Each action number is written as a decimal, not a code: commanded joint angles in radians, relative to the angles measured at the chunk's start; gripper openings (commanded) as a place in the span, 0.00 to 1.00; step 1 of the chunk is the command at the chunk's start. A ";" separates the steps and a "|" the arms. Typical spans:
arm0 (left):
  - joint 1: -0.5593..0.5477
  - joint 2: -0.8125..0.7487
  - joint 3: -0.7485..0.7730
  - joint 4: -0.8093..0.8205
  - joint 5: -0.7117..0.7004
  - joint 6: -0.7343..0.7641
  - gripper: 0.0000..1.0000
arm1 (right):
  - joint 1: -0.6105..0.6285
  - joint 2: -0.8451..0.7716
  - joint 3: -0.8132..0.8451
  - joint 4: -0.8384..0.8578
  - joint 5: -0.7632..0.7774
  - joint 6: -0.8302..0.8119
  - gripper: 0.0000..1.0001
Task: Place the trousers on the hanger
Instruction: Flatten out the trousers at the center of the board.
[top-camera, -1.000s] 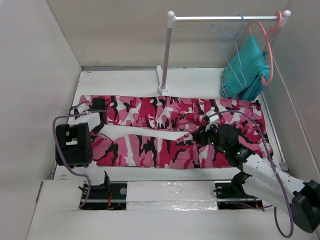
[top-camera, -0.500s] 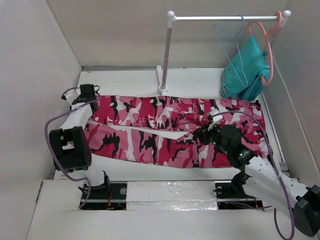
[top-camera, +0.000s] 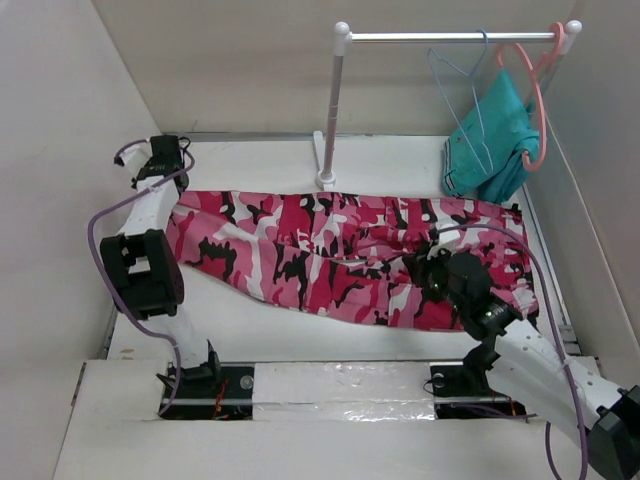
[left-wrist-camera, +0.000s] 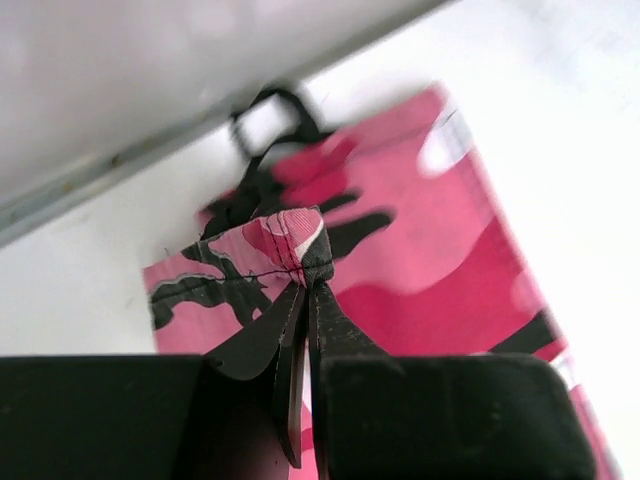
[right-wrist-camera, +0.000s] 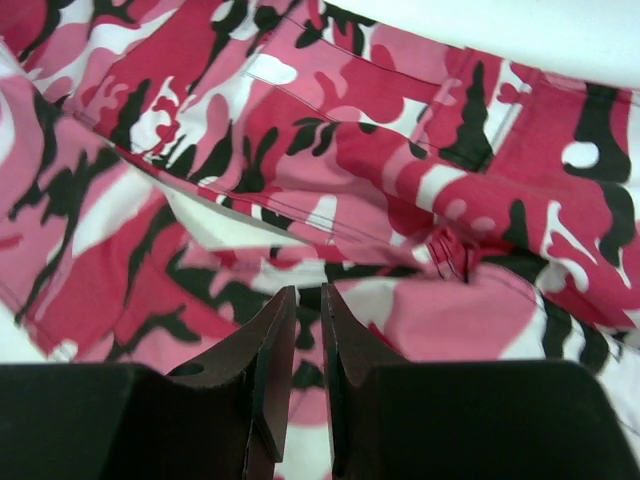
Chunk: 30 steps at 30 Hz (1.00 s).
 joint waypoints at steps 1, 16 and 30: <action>0.027 0.087 0.126 0.002 -0.010 0.027 0.00 | -0.015 -0.028 -0.001 -0.020 0.086 0.024 0.21; 0.018 0.192 0.194 0.060 0.114 0.148 0.52 | -0.035 -0.007 0.066 -0.082 0.082 0.030 0.50; 0.230 -0.169 -0.376 0.224 0.413 0.090 0.06 | 0.013 -0.145 0.016 -0.201 0.011 0.076 0.00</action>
